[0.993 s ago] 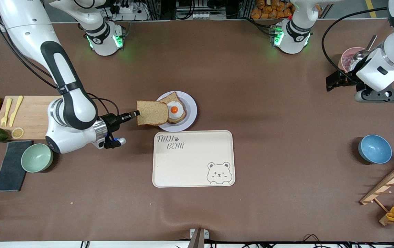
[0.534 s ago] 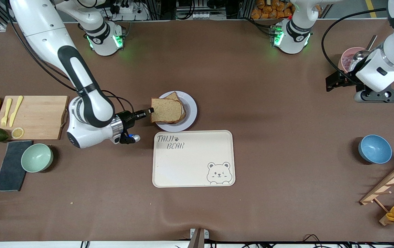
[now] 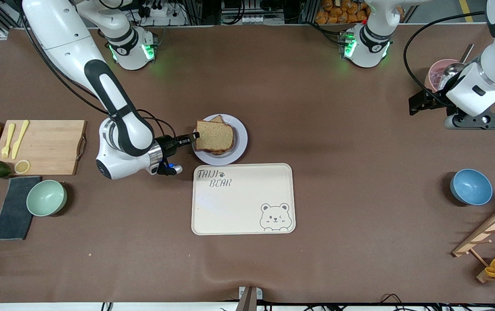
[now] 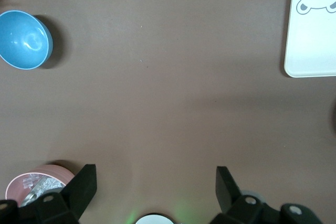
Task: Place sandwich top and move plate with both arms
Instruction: 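Lay the bread slice on the egg toast and open the right gripper, then withdraw the right gripper while the left gripper reaches toward the plate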
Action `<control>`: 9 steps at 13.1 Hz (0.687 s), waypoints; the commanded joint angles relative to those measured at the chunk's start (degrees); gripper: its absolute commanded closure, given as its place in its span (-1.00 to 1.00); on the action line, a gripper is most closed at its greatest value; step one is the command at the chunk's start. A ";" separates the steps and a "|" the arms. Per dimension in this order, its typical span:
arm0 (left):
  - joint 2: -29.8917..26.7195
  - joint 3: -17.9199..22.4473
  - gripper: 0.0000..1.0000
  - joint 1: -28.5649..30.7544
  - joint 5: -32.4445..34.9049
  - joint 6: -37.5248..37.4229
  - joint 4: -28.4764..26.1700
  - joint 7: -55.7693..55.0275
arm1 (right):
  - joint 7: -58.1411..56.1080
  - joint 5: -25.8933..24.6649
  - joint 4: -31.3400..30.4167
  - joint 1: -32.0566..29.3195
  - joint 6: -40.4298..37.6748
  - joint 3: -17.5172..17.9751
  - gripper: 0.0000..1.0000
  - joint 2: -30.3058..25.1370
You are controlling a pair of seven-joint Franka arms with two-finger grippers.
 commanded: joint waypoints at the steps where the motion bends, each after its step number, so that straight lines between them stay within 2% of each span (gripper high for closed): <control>1: -0.30 -0.21 -1.00 0.37 -0.63 0.63 -0.36 -0.08 | 0.57 2.57 -1.82 1.04 1.64 -0.33 1.00 -0.59; 4: -0.13 -0.21 -1.00 0.37 -0.54 0.72 -0.36 -0.08 | 0.49 2.66 -1.74 0.70 1.20 -0.33 1.00 -0.50; 5: -0.12 -0.21 -1.00 0.37 -0.63 0.72 -0.36 -0.08 | 0.40 2.49 -1.74 0.78 0.94 -0.41 -0.03 -0.50; 6: -0.12 -0.21 -1.00 0.37 -0.63 0.72 -0.36 -0.08 | 0.57 2.58 -1.74 1.05 0.94 -0.42 -0.95 -0.50; 9: -0.12 -0.12 -1.00 0.46 -0.63 0.72 -0.44 -0.08 | 0.49 1.96 -0.95 0.70 -2.22 -0.68 -1.00 -1.12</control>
